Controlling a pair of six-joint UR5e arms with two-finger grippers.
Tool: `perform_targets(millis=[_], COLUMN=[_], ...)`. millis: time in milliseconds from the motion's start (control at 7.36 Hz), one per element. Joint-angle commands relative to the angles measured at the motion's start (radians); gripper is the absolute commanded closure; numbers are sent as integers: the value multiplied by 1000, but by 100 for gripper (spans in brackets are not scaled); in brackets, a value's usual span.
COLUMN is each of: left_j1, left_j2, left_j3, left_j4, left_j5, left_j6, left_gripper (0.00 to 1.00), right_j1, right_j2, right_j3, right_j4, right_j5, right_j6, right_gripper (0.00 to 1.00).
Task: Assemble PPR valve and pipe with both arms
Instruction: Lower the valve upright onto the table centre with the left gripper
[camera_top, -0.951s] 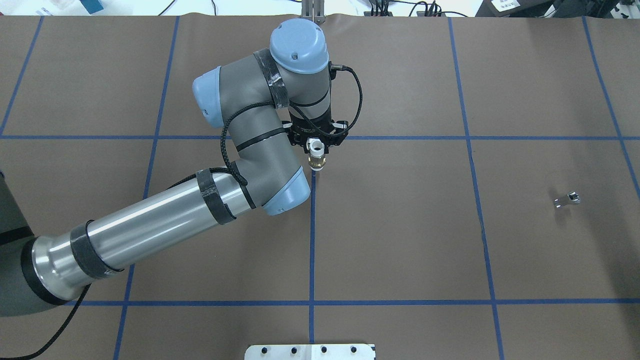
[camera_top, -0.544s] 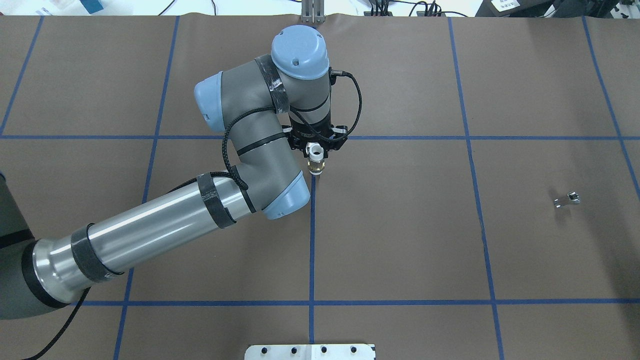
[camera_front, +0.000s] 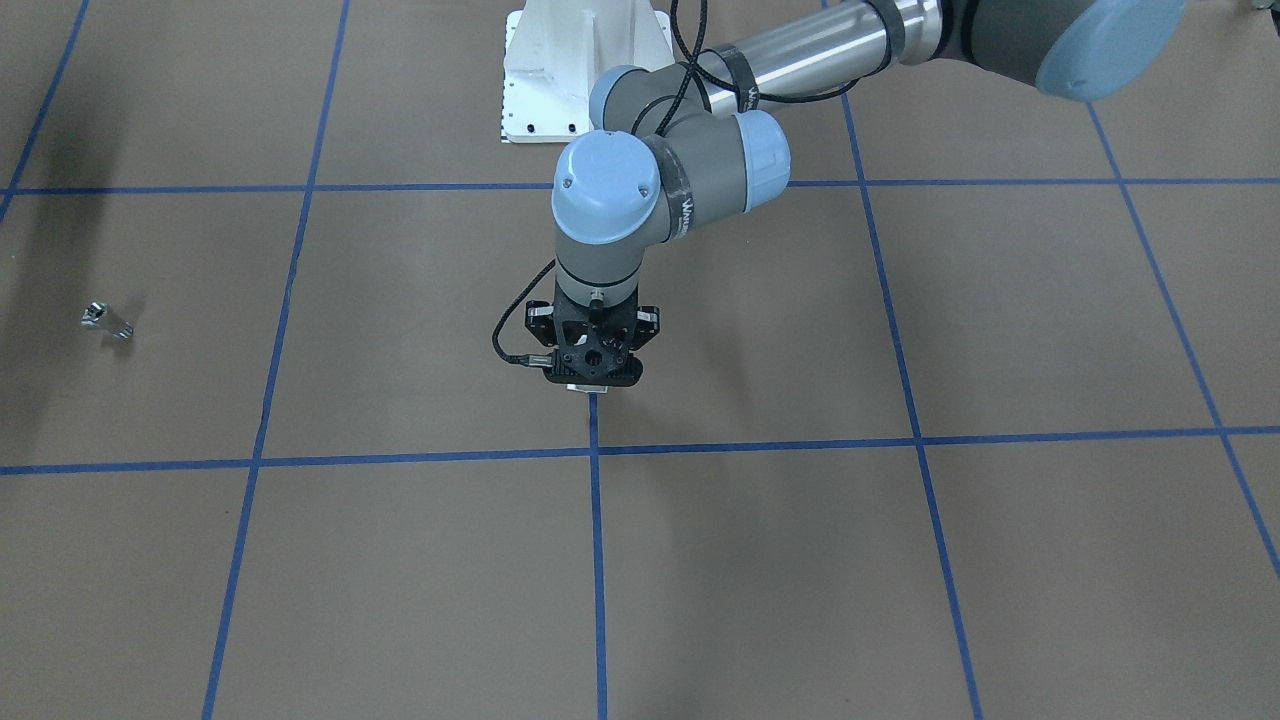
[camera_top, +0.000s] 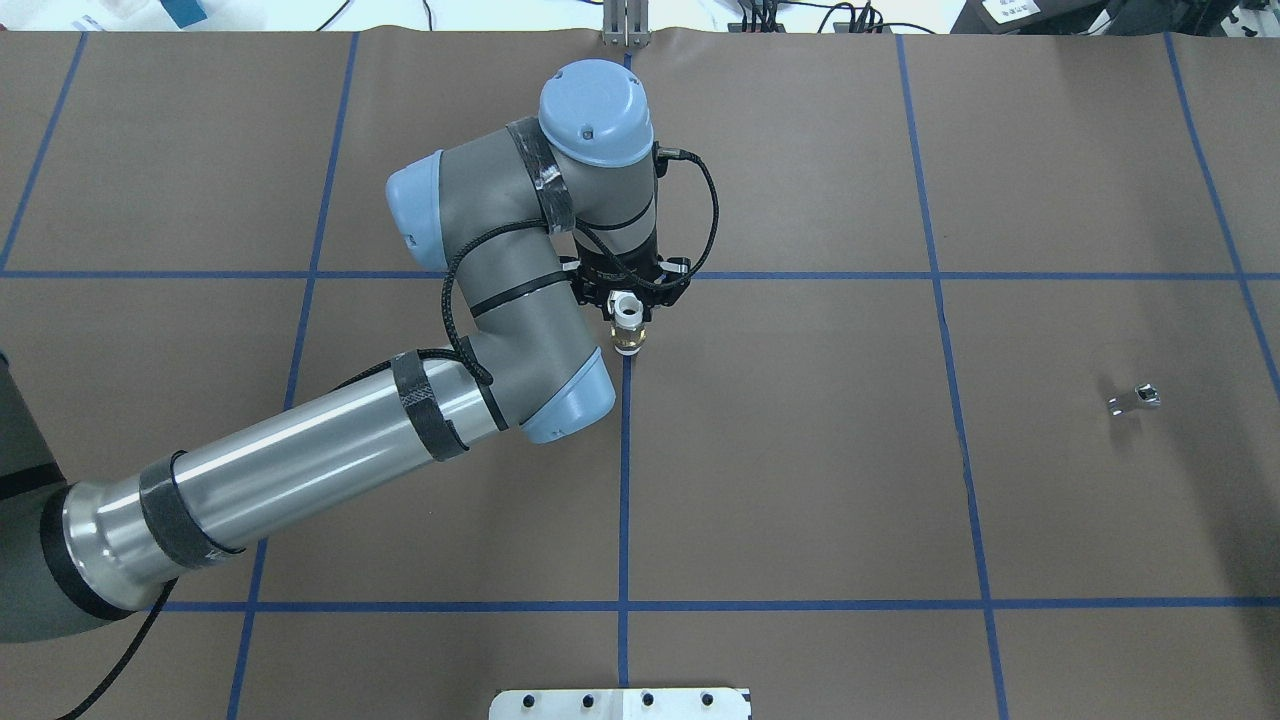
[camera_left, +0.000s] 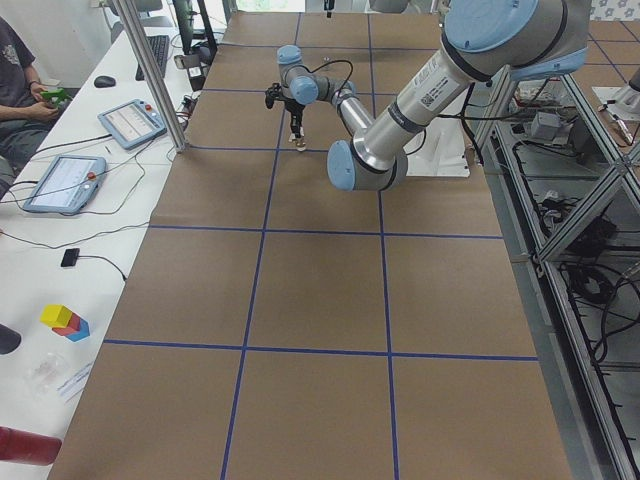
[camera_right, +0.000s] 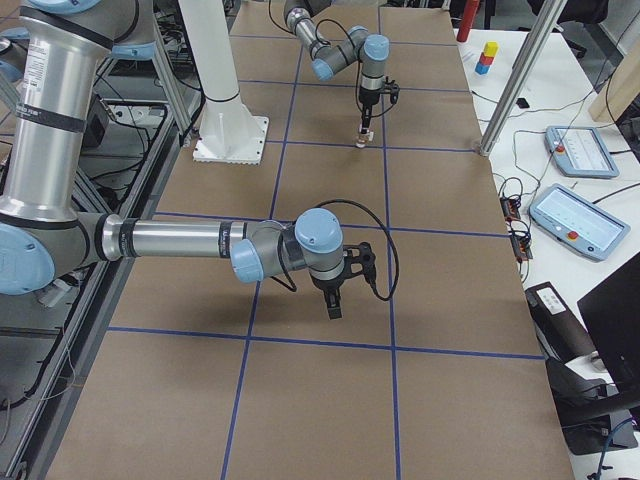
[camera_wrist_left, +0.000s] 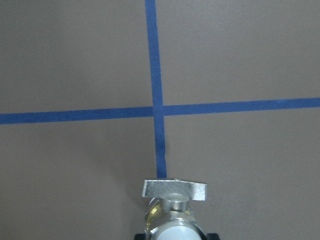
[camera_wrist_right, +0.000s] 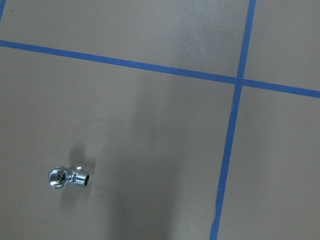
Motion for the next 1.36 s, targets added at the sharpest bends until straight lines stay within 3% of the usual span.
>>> perform_targets(millis=[0,544,680,816,1087,1223], left_j1=[1,1,1,1,4,4], left_j2=[1,2,2,2,4,4], left_j3=[0,0,0,0,0,0], left_j4=[-1,-1,-1,-2,-1,-1], left_j5=[0,0,0,0,1,1], left_j6=[-2,0,-2,-2,-2,-2], left_gripper=[100,99,88,84,46,35], right_j1=[0,0,0,0,0,0], right_j2=[0,2,2,2,2,2], right_j3=[0,0,0,0,0,0], right_j4=[0,0,0,-2,0,0], right_j5=[-2,0,-2,0,0,0], right_j6=[0,1,1,3,1,1], right_gripper=[0,0,0,0,0,0])
